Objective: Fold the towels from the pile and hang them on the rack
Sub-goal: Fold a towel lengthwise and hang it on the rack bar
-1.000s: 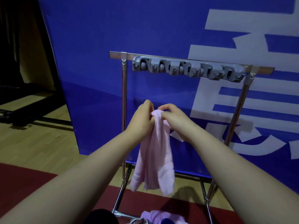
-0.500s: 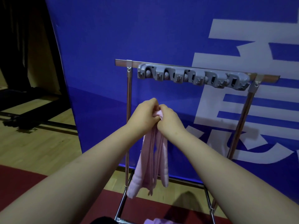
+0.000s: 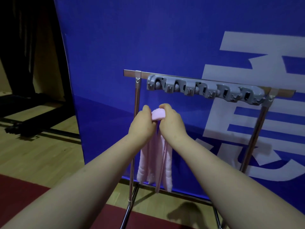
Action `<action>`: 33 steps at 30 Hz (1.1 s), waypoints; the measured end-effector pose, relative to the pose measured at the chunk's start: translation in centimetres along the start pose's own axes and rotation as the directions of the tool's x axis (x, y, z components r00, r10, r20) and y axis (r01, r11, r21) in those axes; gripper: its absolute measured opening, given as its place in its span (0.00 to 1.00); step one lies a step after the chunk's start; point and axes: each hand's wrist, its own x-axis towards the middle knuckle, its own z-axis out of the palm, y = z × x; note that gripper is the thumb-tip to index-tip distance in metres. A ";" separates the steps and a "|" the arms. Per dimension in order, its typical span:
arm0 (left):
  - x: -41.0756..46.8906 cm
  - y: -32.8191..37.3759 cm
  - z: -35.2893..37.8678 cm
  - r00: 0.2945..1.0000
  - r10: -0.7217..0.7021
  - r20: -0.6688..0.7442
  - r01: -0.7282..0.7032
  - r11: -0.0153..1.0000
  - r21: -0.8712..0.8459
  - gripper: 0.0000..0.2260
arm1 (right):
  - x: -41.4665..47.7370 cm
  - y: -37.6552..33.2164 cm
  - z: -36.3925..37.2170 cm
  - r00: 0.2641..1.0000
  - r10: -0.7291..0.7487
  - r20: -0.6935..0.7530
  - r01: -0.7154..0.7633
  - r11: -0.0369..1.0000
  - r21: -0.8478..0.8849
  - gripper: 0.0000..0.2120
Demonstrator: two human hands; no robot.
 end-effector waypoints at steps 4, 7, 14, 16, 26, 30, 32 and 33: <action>1.2 0.6 -0.5 0.998 0.057 -0.017 -0.057 0.998 0.016 0.03 | 1.3 -0.8 0.6 1.000 -0.022 -0.015 0.022 0.999 0.047 0.25; 2.0 0.5 -0.9 0.999 0.039 -0.025 -0.037 0.997 0.074 0.03 | 2.6 -1.9 1.0 0.999 -0.044 -0.022 0.044 0.999 0.026 0.25; 3.4 -1.5 -1.7 0.998 0.025 -0.051 -0.018 0.990 0.142 0.06 | 4.2 -2.7 0.9 0.996 -0.090 0.000 0.090 0.995 -0.050 0.22; 4.3 -2.1 -2.3 0.994 0.036 -0.105 -0.013 0.977 0.212 0.04 | 4.8 -2.7 0.9 0.991 -0.133 0.003 0.132 0.981 -0.140 0.22; 9.8 0.0 -5.7 0.925 0.153 -0.347 -0.104 0.982 0.156 0.05 | 9.8 -3.9 -0.1 0.939 -0.290 -0.185 0.239 0.937 -0.255 0.19; 12.0 0.3 -6.3 0.888 0.184 -0.421 -0.123 0.978 0.168 0.04 | 11.9 -5.0 -0.6 0.918 -0.332 -0.218 0.272 0.925 -0.264 0.11; 13.1 0.3 -6.5 0.857 0.206 -0.471 -0.151 0.977 0.153 0.05 | 13.0 -5.4 -0.4 0.900 -0.362 -0.244 0.300 0.919 -0.257 0.11; 13.4 0.3 -6.4 0.844 0.220 -0.490 -0.164 0.974 0.155 0.06 | 13.3 -5.5 -0.3 0.894 -0.372 -0.251 0.308 0.916 -0.258 0.11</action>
